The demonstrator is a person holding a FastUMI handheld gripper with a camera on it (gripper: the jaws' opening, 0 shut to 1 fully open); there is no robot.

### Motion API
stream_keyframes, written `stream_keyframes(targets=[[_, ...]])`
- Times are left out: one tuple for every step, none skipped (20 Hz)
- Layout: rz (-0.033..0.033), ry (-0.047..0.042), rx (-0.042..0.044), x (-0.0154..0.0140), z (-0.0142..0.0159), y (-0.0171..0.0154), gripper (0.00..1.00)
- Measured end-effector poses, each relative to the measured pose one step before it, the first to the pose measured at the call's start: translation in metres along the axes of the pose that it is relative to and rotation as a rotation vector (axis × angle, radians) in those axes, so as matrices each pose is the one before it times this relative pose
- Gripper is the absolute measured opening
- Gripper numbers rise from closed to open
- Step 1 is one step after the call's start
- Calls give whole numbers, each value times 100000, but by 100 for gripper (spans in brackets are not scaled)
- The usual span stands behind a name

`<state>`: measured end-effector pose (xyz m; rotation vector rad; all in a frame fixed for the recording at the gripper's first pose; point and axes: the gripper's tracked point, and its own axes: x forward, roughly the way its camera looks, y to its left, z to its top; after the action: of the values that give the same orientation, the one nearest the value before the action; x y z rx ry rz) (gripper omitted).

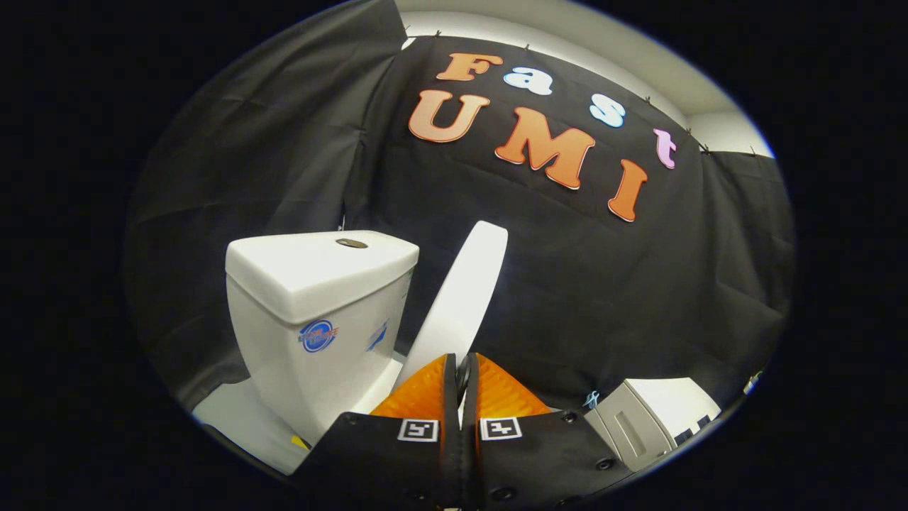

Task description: Open the toilet lid.

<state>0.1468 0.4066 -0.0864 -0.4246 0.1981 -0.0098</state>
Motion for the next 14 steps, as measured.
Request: stream_keyframes(targets=[[-823,-70,-1366,-8,101,488,8],[-422,-647,-1640,44,239,690,8],[63,-568,-1250,-38,180,742,8],[505,-635,-407,9,281,740,8],[666,-509,-822,49,224,798,8],[856,-101,-1212,-30,223,701,8],[983,36,-784,56,169,763,8],[1152,21,-658,29,154,632,8],[1132,-8,-574,24,177,706,8],[742,-228,-702,33,244,520,8],[155,-70,-984,38,117,258,8],[2,-158,-946,58,217,285,8],[186,62,-314,14,63,262,8],[213,-8,-198,124,-36,294,8]])
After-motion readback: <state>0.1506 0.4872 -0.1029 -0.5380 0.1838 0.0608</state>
